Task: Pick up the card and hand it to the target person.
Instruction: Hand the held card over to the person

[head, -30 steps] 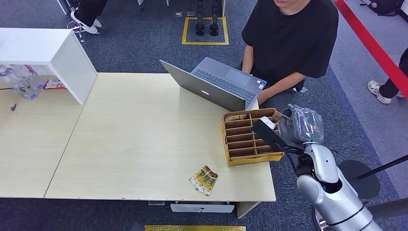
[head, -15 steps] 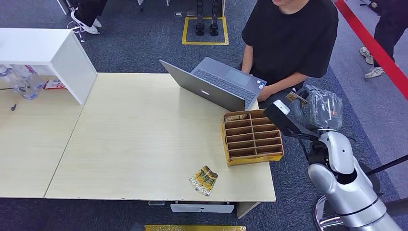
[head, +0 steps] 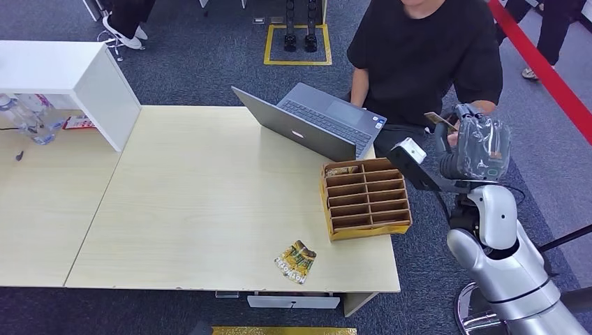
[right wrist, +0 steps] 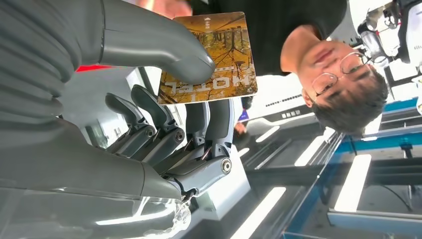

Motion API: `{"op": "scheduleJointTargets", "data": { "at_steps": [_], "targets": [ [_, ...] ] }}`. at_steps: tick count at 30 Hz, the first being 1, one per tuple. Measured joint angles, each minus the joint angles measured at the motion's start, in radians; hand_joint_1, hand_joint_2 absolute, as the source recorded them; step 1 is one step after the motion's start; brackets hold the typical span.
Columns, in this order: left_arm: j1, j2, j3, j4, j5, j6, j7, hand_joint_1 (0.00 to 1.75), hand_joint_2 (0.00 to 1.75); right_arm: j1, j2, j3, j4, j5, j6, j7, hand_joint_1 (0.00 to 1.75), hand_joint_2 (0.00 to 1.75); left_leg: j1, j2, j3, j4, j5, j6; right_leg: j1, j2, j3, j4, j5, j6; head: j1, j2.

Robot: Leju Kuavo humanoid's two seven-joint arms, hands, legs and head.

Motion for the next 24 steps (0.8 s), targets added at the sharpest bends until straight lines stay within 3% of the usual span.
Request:
{"op": "scheduleJointTargets", "data": {
  "at_steps": [19, 21, 24],
  "targets": [
    [-0.007, -0.011, 0.000, 0.000, -0.002, -0.002, 0.000, 0.00, 0.00, 0.007, 0.021, 0.007, 0.079, 0.060, 0.037, -0.008, 1.44, 1.75, 0.000, 0.000, 0.000, 0.000, 0.000, 0.000, 0.000, 0.000, 0.000, 0.000, 0.000, 0.000, 0.000, 0.000],
    [-0.007, -0.011, 0.000, 0.000, -0.003, -0.002, 0.000, 0.00, 0.00, 0.009, 0.023, 0.009, 0.087, 0.072, 0.049, -0.006, 1.30, 1.75, 0.000, 0.000, 0.000, 0.000, 0.000, 0.000, 0.000, 0.000, 0.000, 0.000, 0.000, 0.000, 0.000, 0.000],
    [-0.008, -0.011, 0.000, 0.000, -0.005, -0.002, 0.000, 0.00, 0.00, 0.012, 0.023, 0.014, 0.093, 0.086, 0.068, -0.001, 0.38, 1.75, 0.000, 0.000, 0.000, 0.000, 0.000, 0.000, 0.000, 0.000, 0.000, 0.000, 0.000, 0.000, 0.000, 0.000]
  ]
}}
